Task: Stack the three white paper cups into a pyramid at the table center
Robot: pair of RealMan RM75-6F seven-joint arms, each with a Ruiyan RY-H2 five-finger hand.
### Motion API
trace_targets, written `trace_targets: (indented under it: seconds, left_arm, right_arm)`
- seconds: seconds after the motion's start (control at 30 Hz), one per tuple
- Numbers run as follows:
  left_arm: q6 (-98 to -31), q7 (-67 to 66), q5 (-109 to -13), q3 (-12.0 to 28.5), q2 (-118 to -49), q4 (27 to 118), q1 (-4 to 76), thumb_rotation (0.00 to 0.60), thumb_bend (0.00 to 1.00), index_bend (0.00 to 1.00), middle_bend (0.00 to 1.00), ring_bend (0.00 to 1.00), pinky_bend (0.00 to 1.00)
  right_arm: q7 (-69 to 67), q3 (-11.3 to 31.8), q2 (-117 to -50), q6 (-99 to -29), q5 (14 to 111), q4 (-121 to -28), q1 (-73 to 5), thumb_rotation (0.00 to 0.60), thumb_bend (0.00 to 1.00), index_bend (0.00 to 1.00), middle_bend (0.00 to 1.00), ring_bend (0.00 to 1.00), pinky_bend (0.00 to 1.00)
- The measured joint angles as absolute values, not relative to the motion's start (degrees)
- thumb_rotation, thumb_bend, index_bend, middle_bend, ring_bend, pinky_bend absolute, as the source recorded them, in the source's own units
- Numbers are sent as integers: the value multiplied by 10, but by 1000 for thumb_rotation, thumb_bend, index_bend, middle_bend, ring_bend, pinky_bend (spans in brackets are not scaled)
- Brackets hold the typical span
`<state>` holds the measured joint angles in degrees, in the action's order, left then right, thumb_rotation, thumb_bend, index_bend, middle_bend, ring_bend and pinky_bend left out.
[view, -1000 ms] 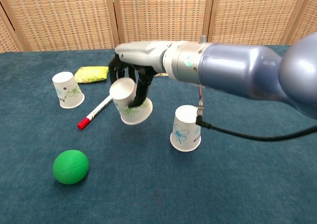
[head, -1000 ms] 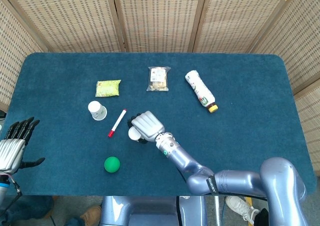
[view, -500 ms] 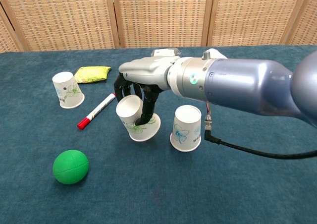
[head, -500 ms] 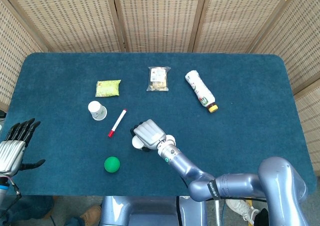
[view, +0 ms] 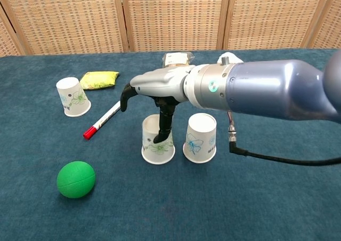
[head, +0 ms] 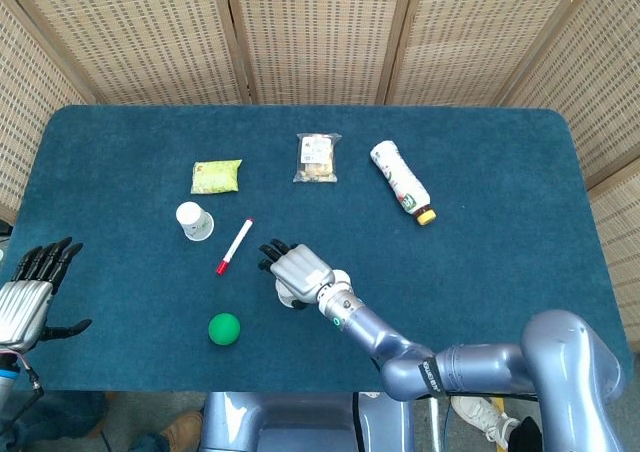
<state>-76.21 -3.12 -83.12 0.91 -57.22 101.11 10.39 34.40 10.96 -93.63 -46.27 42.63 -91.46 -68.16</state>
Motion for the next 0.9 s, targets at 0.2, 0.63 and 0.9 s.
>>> trace_targets:
  seconds: [0.2, 0.63, 0.9]
  left_arm:
    - [-765, -29, -830, 10, -571, 1011, 103, 600, 0, 0, 0, 0, 0]
    - [-769, -36, -825, 14, -577, 1008, 102, 600, 0, 0, 0, 0, 0]
    - [-757, -50, -802, 31, -599, 989, 116, 600, 0, 0, 0, 0, 0]
  right_arm:
    - [342, 114, -904, -477, 430, -953, -681, 600, 319, 223, 123, 70, 337]
    - [309, 97, -769, -574, 597, -1013, -610, 600, 240, 261, 218, 116, 316]
    - [175, 29, -675, -719, 787, -900, -468, 600, 0, 60, 14, 0, 0]
